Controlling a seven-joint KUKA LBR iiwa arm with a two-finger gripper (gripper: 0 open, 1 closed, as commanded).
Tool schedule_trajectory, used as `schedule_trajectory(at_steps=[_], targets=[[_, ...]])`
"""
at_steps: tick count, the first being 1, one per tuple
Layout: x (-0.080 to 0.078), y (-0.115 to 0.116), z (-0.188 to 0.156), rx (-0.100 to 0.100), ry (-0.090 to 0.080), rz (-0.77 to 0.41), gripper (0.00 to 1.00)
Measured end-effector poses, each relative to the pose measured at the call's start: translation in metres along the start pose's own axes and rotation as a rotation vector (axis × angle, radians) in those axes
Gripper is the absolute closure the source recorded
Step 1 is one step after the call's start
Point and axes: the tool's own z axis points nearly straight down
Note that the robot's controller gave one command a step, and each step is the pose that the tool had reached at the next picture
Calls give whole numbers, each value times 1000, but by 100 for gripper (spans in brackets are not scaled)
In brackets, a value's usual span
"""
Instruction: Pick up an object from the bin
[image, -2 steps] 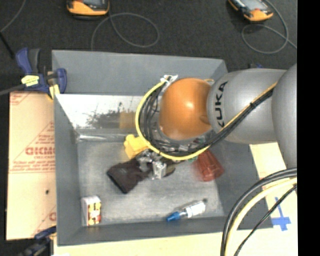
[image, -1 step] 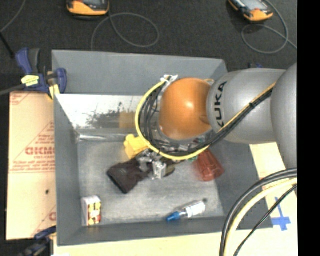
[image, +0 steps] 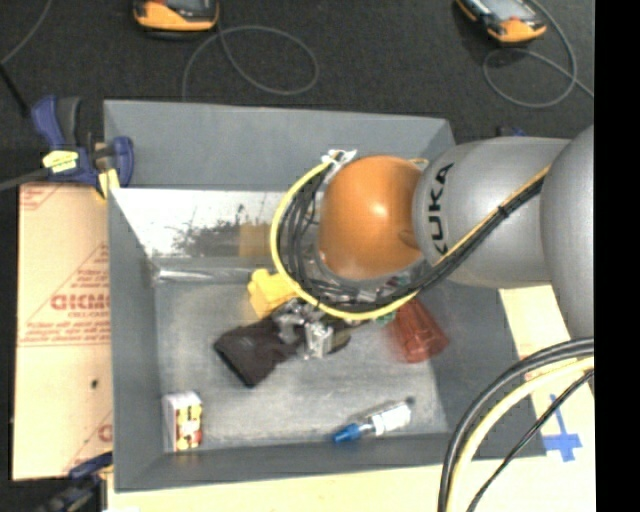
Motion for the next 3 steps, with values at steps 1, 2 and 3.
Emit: schedule_trajectory(at_steps=[1,2,3], targets=[[0,0,0,0,0,0,100],[0,0,0,-1,1,1,100],[0,0,0,-1,1,1,100]])
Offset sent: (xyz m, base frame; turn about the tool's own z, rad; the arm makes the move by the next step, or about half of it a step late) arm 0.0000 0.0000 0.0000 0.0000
